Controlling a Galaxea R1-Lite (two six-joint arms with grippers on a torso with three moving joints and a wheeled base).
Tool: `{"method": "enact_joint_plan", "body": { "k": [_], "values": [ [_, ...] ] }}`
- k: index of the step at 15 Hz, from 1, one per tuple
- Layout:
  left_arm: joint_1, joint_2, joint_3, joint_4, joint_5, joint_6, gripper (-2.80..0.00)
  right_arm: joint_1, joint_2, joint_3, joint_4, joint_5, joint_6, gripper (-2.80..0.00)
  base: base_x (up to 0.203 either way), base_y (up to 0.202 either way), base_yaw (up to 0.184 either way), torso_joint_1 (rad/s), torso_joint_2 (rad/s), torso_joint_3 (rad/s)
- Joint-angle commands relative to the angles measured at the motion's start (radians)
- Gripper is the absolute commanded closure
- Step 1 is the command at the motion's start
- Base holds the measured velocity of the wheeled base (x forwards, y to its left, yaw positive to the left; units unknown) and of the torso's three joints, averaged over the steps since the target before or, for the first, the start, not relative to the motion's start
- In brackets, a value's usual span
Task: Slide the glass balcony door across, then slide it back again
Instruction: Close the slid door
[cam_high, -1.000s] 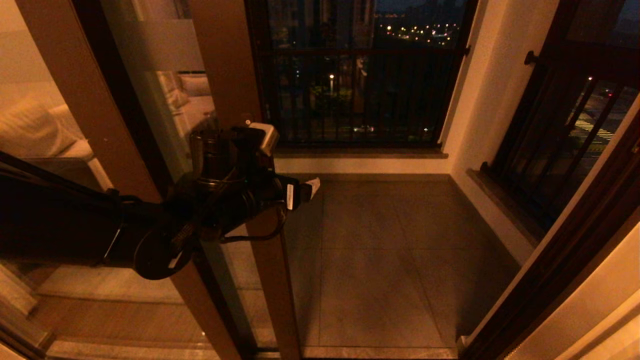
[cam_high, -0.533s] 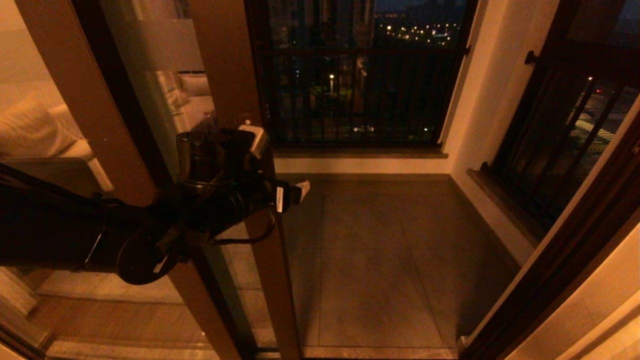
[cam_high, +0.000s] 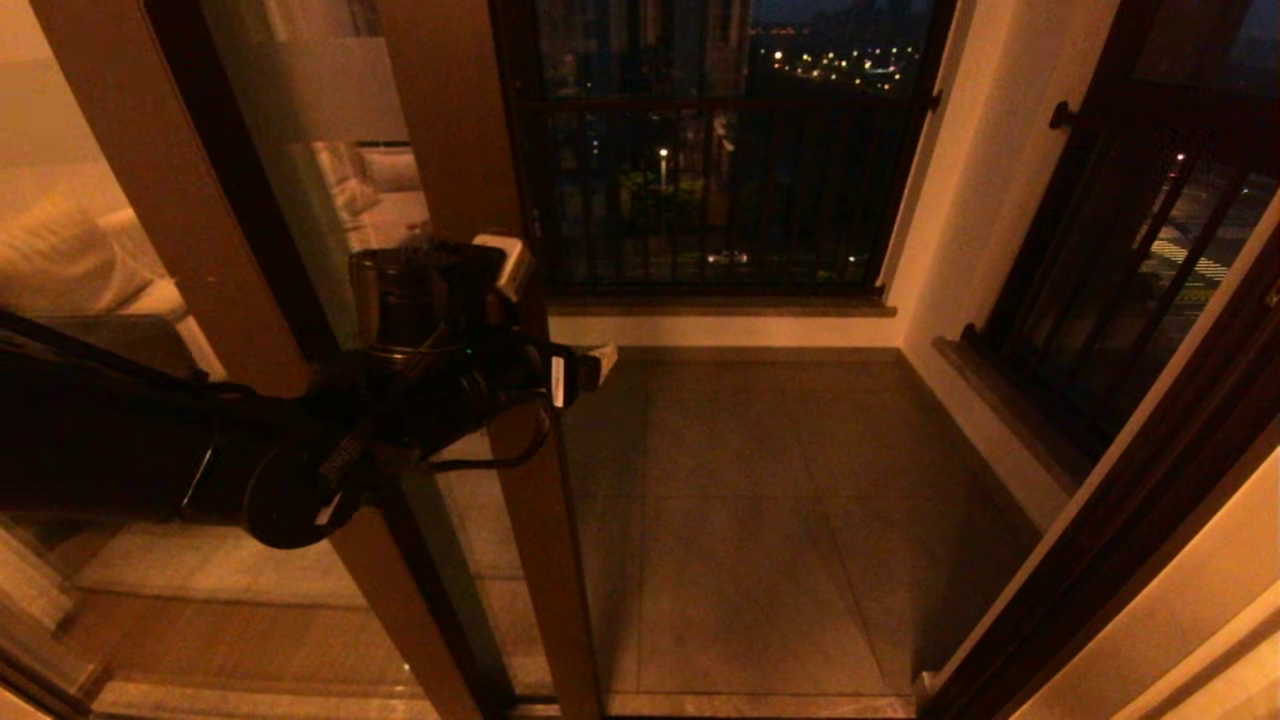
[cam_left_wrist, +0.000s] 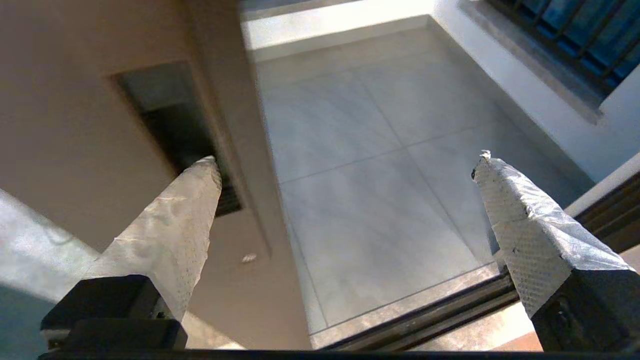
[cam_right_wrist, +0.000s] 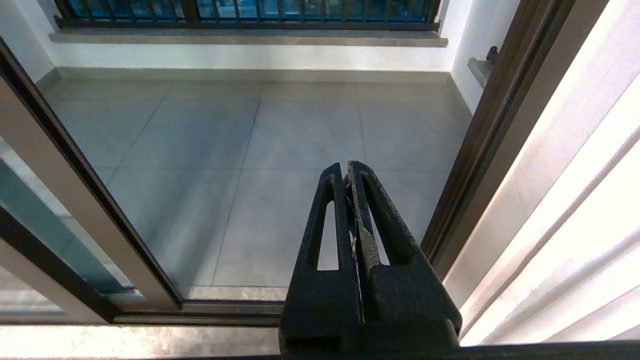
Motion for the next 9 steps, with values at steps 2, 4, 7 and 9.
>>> {"method": "enact_joint_plan", "body": {
  "k": [2, 4, 7, 9],
  "values": [
    [0.0, 0.04, -0.031, -0.004, -0.007, -0.001, -2.8, 0.0, -0.001, 0.003, -0.001, 0.0, -0.001, 0.0, 0.0, 0.0, 0.0, 0.0, 0.0, 0.0],
    [-0.001, 0.039, -0.037, -0.004, -0.047, -0.004, -2.8, 0.0, -0.001, 0.003, -0.001, 0.002, -0.001, 0.0, 0.0, 0.0, 0.0, 0.0, 0.0, 0.0],
    [-0.001, 0.049, -0.041, -0.004, -0.053, -0.004, -2.8, 0.0, -0.001, 0.003, 0.0, 0.0, -0.001, 0.0, 0.0, 0.0, 0.0, 0.0, 0.0, 0.0],
    [-0.006, 0.049, -0.041, -0.004, -0.053, -0.002, -2.8, 0.0, -0.001, 0.003, 0.0, 0.002, -0.001, 0.0, 0.0, 0.0, 0.0, 0.0, 0.0, 0.0]
  ]
}}
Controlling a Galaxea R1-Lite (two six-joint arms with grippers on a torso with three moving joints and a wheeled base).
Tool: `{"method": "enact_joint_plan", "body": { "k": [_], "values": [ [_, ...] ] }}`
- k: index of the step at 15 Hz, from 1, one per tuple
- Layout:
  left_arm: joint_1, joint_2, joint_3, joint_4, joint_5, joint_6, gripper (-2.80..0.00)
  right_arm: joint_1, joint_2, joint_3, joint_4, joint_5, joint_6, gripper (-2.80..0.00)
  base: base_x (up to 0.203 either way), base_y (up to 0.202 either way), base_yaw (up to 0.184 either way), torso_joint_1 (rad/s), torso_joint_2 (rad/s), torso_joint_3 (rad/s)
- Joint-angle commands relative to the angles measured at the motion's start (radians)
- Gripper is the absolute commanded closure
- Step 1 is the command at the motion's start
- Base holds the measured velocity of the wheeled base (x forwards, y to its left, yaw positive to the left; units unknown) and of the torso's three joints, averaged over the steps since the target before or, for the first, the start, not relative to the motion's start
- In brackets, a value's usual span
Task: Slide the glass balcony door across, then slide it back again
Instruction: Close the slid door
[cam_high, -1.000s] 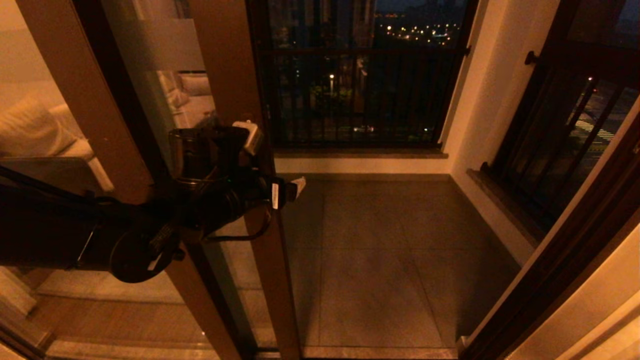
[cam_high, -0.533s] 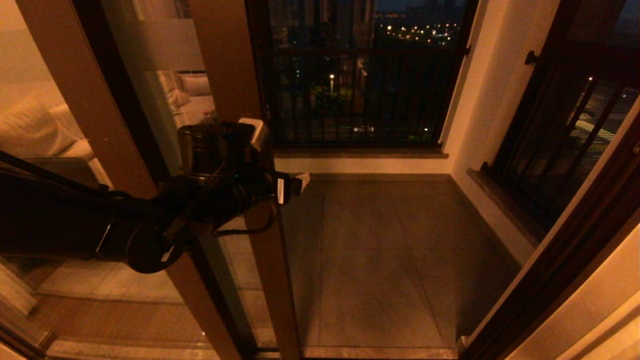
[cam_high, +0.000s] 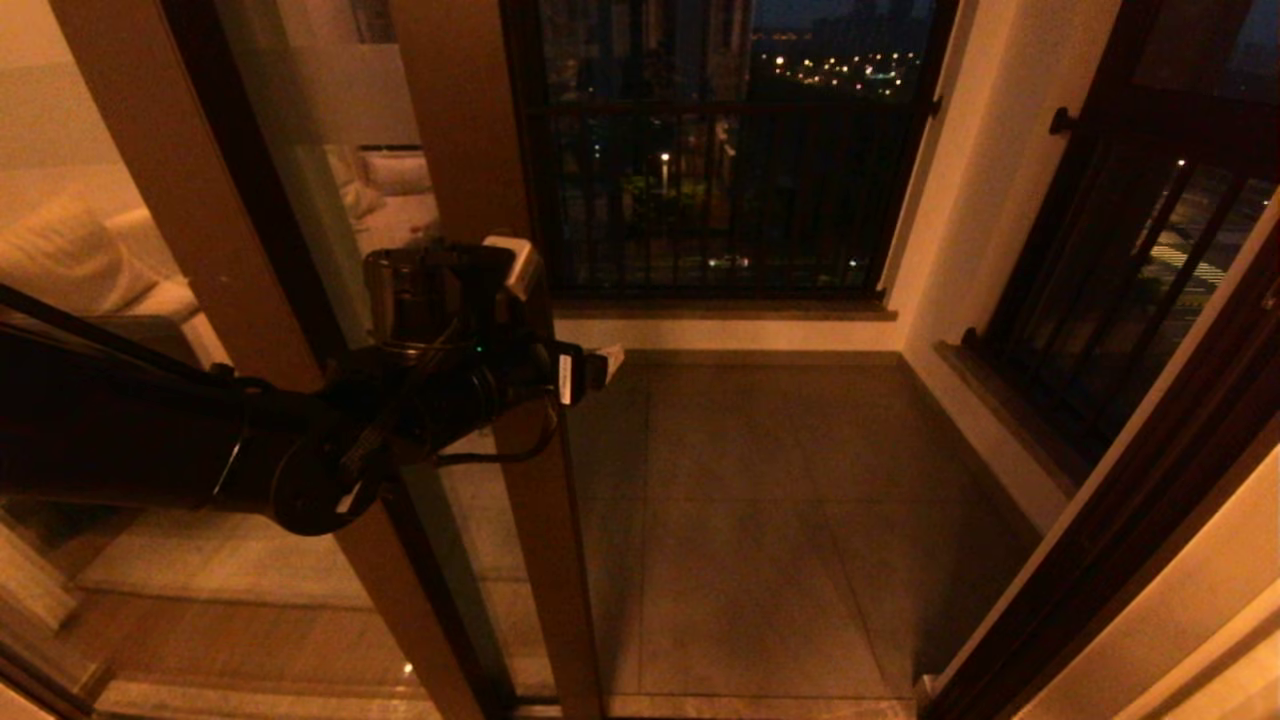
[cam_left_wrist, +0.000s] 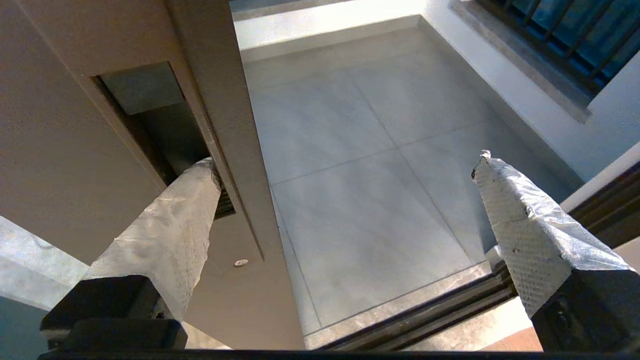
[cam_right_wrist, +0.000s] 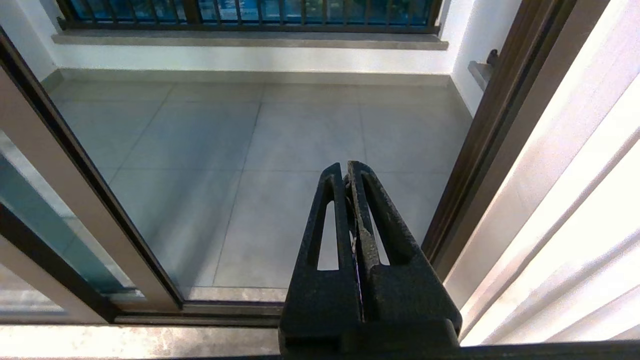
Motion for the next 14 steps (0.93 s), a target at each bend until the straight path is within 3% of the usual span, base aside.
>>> {"method": "enact_joint_plan", "body": {
  "k": [1, 14],
  "values": [
    [-0.006, 0.007, -0.003, -0.007, -0.004, -0.001, -2.8, 0.0, -0.001, 0.003, -0.001, 0.001, -0.001, 0.0, 0.0, 0.0, 0.0, 0.0, 0.0, 0.0],
    [-0.065, 0.04, -0.041, -0.007, -0.003, -0.001, -2.8, 0.0, -0.001, 0.003, -0.001, 0.001, -0.001, 0.0, 0.0, 0.0, 0.0, 0.0, 0.0, 0.0]
  ]
}}
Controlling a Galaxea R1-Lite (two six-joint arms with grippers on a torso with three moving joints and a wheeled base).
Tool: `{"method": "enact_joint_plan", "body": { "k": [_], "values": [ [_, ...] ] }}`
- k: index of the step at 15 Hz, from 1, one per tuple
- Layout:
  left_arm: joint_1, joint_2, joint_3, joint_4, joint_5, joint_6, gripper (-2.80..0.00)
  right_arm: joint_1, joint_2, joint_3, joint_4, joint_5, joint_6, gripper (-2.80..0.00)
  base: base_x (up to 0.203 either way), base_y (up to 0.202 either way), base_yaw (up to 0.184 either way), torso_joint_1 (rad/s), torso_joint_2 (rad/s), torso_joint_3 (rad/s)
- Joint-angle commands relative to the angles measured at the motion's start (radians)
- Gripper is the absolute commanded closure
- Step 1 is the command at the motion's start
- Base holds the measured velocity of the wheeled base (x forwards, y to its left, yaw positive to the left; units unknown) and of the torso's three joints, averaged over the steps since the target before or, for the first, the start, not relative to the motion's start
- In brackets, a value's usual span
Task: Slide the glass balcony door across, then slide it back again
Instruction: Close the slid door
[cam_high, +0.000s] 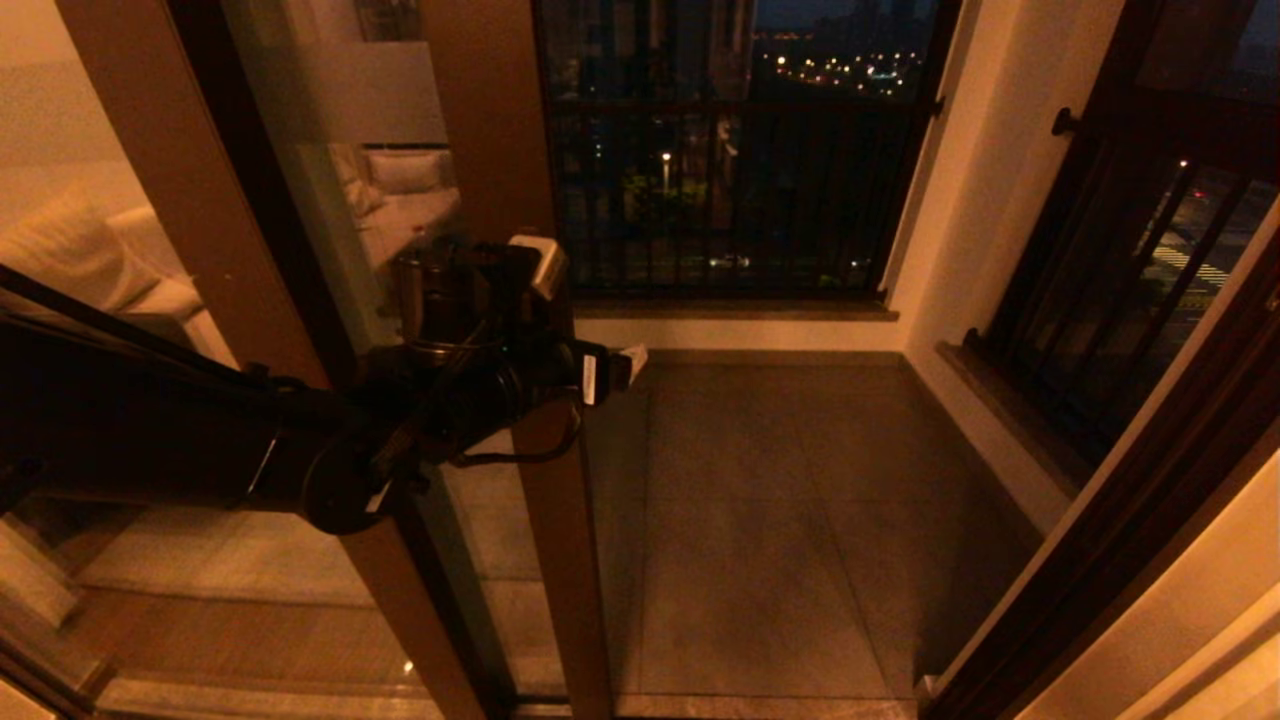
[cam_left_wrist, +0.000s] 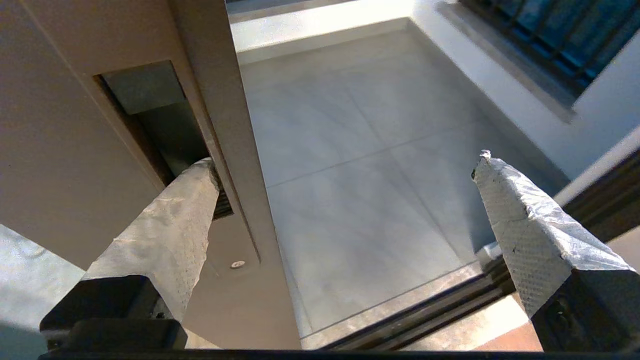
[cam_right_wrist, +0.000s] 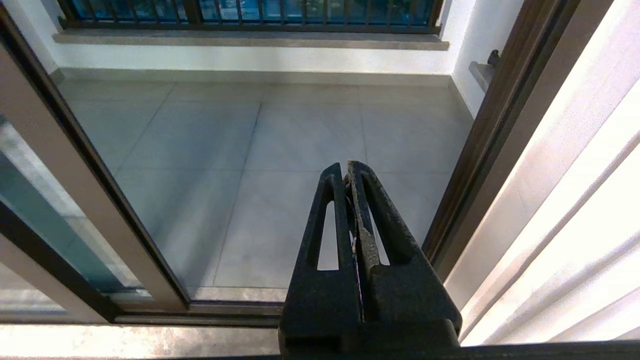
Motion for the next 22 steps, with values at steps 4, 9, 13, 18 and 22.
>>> {"method": "enact_joint_plan", "body": {
  "k": [4, 9, 13, 18, 22],
  "values": [
    [-0.014, 0.022, -0.003, -0.007, 0.001, 0.001, -2.8, 0.002, -0.001, 0.003, 0.0, 0.0, -0.001, 0.0, 0.0, 0.0, 0.0, 0.0, 0.0, 0.0],
    [-0.044, 0.05, -0.052, -0.007, 0.006, 0.004, -2.8, 0.0, -0.001, 0.003, 0.0, 0.001, -0.001, 0.0, 0.0, 0.0, 0.0, 0.0, 0.0, 0.0],
    [-0.058, 0.06, -0.055, -0.007, 0.007, 0.004, -2.8, 0.0, -0.001, 0.003, 0.001, 0.001, -0.001, 0.0, 0.0, 0.0, 0.0, 0.0, 0.0, 0.0],
    [-0.094, 0.09, -0.101, -0.007, 0.012, 0.004, -2.8, 0.0, -0.001, 0.003, 0.0, 0.001, -0.001, 0.0, 0.0, 0.0, 0.0, 0.0, 0.0, 0.0],
    [-0.12, 0.104, -0.112, -0.007, 0.014, 0.005, -2.8, 0.0, -0.001, 0.003, 0.001, 0.0, -0.001, 0.0, 0.0, 0.0, 0.0, 0.0, 0.0, 0.0]
  ]
}}
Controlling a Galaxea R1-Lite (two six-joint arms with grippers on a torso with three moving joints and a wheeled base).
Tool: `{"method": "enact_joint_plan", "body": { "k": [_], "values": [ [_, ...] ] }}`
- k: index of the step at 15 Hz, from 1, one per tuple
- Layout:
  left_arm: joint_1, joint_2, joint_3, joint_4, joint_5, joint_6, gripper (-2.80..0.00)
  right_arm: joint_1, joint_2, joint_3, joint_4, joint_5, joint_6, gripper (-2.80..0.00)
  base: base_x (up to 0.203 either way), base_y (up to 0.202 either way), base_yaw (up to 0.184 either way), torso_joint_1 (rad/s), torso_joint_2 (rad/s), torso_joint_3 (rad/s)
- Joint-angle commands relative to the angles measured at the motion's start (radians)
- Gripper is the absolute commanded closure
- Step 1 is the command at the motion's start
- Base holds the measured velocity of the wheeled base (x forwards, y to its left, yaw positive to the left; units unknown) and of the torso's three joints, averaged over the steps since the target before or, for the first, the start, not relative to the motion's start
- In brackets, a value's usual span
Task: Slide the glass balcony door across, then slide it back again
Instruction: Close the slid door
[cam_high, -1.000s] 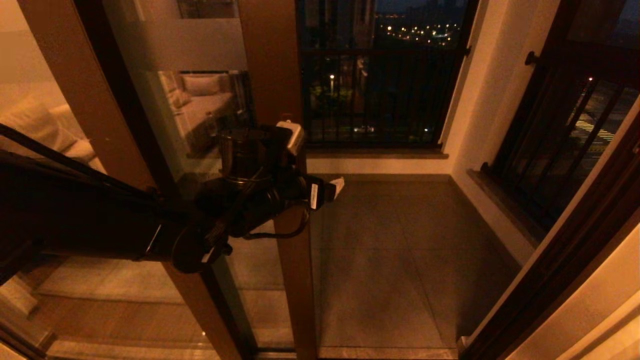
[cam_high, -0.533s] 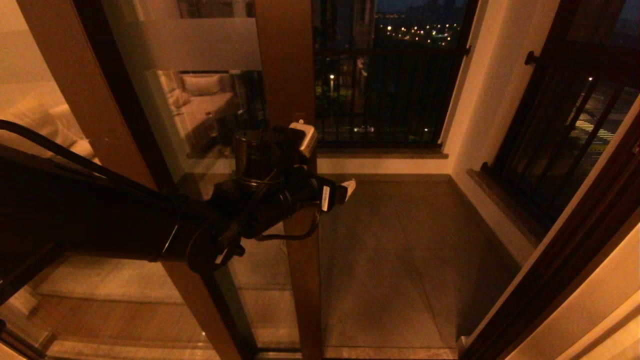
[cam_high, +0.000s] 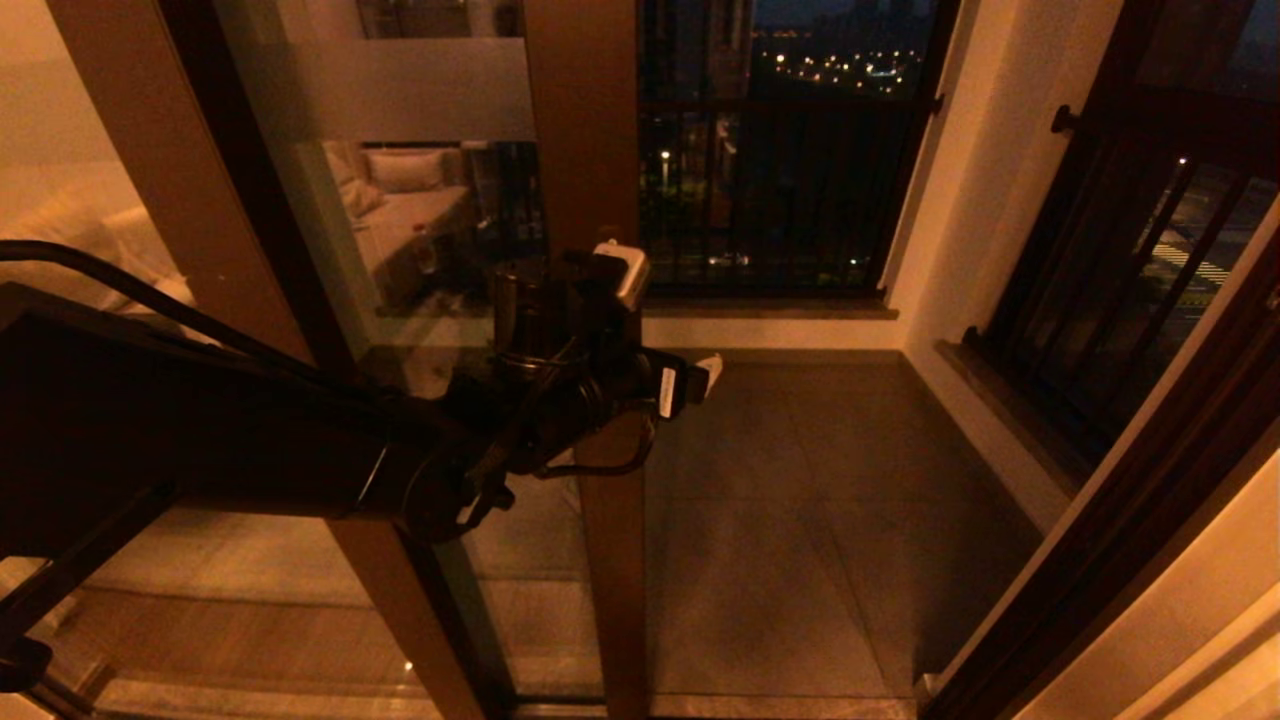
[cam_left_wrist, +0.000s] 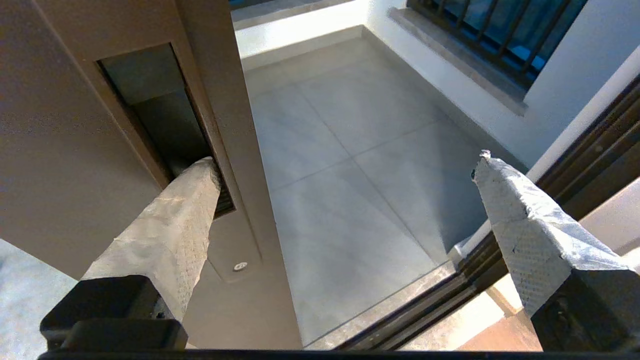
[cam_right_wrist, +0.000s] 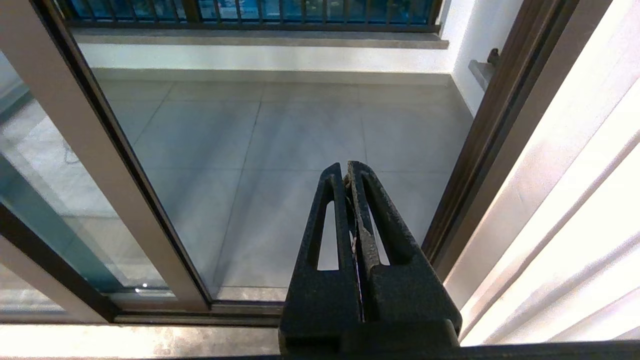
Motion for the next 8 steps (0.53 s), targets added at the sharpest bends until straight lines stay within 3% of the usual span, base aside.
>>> {"method": "enact_joint_plan", "body": {
  "k": [1, 8],
  "values": [
    [-0.013, 0.013, -0.003, -0.006, -0.007, 0.0, -2.8, 0.0, -0.001, 0.003, 0.0, 0.0, -0.001, 0.0, 0.0, 0.0, 0.0, 0.0, 0.0, 0.0],
    [-0.039, 0.038, -0.038, -0.006, 0.012, 0.001, -2.8, 0.002, -0.001, 0.003, -0.001, 0.0, -0.001, 0.0, 0.0, 0.0, 0.0, 0.0, 0.0, 0.0]
  ]
}}
